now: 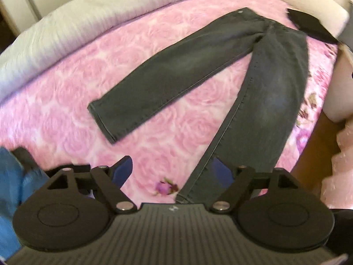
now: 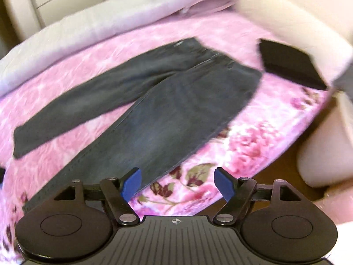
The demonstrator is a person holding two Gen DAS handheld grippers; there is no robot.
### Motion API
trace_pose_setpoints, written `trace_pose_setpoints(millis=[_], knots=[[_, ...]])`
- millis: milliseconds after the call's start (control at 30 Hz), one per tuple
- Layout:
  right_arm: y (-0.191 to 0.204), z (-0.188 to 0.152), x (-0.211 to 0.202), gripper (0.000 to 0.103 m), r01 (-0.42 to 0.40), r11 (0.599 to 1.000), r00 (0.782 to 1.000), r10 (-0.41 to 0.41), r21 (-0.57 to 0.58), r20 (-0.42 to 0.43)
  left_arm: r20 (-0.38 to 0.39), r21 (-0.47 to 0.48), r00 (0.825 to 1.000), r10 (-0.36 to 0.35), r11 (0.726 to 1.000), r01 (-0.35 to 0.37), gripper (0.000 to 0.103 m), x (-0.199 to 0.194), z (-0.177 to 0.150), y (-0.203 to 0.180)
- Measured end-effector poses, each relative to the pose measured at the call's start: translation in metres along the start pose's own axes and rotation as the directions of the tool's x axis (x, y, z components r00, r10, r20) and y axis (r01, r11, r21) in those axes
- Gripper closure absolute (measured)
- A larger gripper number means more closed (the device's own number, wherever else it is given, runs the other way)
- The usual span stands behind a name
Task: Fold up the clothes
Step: 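Release the jeans and raise both grippers away from the bed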
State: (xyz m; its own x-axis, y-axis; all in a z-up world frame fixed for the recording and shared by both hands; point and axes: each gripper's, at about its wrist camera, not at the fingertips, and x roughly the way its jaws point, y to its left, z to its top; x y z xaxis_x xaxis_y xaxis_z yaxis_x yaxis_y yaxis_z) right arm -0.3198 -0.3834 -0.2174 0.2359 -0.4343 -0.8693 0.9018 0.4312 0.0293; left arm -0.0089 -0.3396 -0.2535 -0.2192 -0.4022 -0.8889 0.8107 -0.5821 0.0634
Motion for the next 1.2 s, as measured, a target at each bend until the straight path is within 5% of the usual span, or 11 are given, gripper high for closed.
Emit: trace_pose_setpoints(millis=[200,633,867,1200], knots=[[0.022,-0.056,-0.072,0.024,0.088,0.984,0.992,-0.101,0.156,0.076,0.099,0.158,0.995,0.016,0.987,-0.032,0.025,-0.047,-0.033,0.039],[0.143,-0.127,-0.172,0.023,0.195,0.98,0.974,-0.197,0.025,0.108,0.134,0.144,0.989,-0.064,0.989,0.044,0.021,-0.113,-0.102,0.083],[0.176,-0.156,-0.186,0.023,0.22,0.969,0.971,-0.205,-0.115,0.126,0.113,0.168,0.99,-0.088,0.983,0.069,0.021,-0.113,-0.121,0.084],[0.199,-0.204,-0.154,0.023,0.139,0.972,0.99,-0.139,-0.188,0.016,0.104,0.157,0.993,-0.059,0.987,0.042,0.021,-0.121,-0.133,0.097]])
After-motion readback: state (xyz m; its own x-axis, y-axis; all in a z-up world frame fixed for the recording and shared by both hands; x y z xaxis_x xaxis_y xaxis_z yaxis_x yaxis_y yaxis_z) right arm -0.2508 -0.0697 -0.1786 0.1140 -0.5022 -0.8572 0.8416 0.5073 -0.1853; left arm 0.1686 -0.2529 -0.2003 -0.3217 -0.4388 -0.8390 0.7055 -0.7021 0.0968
